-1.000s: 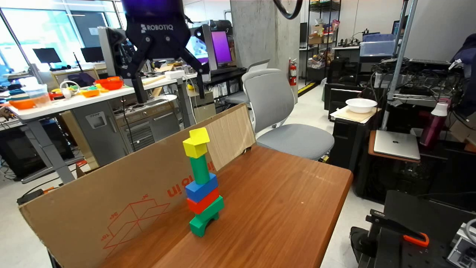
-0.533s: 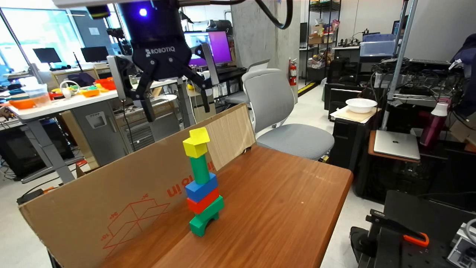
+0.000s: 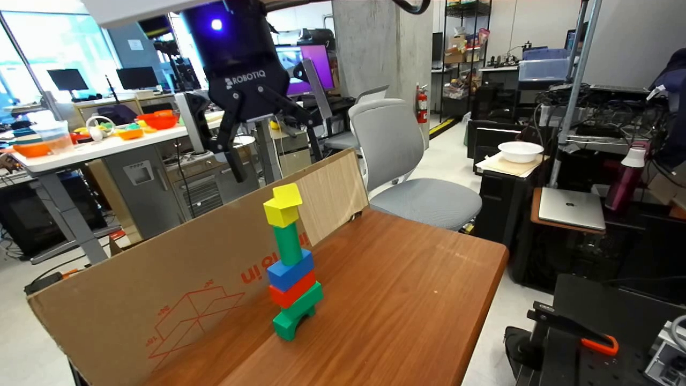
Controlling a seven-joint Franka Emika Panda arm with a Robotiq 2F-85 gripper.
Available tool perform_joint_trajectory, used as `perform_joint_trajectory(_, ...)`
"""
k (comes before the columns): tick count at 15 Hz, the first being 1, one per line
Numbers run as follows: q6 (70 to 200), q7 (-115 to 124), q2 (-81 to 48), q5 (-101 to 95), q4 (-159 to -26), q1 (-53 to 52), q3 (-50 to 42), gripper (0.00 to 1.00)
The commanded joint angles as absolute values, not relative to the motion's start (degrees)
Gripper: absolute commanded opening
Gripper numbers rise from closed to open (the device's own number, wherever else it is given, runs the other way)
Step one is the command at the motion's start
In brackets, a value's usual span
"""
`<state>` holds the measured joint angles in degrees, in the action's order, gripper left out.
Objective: Pick up the topmost block and put it on the table
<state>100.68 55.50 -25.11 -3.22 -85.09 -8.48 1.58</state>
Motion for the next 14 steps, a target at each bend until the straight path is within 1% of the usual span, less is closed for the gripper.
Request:
perform_joint_trajectory(1, 97.97, 54.30, -26.70, -4.27, -82.96, -9.39, 0.88, 1.00)
perform_joint_trajectory(4, 99.99, 50.84, -26.87, -5.51, -83.74, -9.45, 0.95, 1.00)
perform_joint_trajectory(14, 100.94, 43.82, -28.73, -6.26, -83.54, -9.82, 0.89, 1.00)
